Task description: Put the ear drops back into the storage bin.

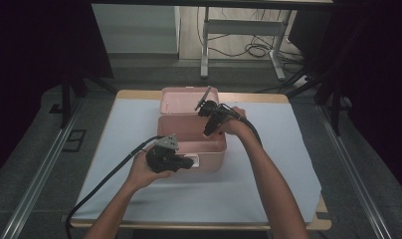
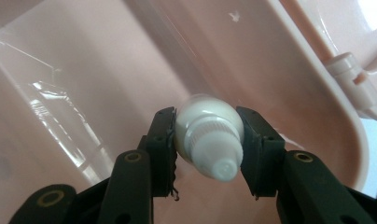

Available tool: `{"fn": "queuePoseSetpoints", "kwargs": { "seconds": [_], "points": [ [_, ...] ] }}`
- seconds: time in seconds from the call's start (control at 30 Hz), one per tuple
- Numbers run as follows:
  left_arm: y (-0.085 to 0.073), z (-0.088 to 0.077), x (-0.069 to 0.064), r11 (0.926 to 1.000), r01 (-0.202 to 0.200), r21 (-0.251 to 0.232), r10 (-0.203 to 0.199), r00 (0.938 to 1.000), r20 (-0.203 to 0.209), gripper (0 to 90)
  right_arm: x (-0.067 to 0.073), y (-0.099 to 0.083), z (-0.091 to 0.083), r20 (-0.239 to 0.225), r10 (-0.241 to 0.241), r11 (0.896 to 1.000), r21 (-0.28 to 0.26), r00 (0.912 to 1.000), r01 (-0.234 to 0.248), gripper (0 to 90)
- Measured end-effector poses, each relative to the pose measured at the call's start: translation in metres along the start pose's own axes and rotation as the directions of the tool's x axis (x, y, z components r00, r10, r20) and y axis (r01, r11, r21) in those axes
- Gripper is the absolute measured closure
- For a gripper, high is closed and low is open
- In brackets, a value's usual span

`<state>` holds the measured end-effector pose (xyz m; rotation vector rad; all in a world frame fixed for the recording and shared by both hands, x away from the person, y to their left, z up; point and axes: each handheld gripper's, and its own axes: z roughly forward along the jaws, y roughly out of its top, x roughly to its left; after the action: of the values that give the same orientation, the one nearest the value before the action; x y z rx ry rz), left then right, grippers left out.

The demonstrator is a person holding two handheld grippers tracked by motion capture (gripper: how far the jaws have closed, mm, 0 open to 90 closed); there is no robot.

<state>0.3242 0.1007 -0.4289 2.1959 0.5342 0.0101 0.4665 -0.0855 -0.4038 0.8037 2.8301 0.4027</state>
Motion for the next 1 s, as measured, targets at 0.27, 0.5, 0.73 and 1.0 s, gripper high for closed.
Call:
{"fn": "queuePoseSetpoints", "kwargs": {
  "seconds": [0.27,0.5,0.73,1.0],
  "points": [
    [0.000,0.000,0.000,1.0000,-0.003,0.001,0.003,1.0000,0.000,86.3,0.001,0.002,0.006,-0.006,-0.008,1.000,0.006,1.0000,0.008,59.9],
    [0.000,0.000,0.000,1.0000,-0.004,0.001,0.004,1.0000,0.000,86.3,0.001,0.003,0.013,-0.014,-0.004,1.000,0.013,0.9999,0.005,59.7],
    [0.000,0.000,0.000,1.0000,-0.003,-0.001,0.003,1.0000,0.001,86.3,-0.001,0.004,0.014,0.005,0.001,1.000,0.012,1.0000,-0.001,59.6],
    [0.000,0.000,0.000,1.0000,-0.004,0.000,0.004,1.0000,0.001,86.3,0.000,0.003,0.015,0.010,-0.002,1.000,0.014,0.9999,0.002,59.2]
  ]
}}
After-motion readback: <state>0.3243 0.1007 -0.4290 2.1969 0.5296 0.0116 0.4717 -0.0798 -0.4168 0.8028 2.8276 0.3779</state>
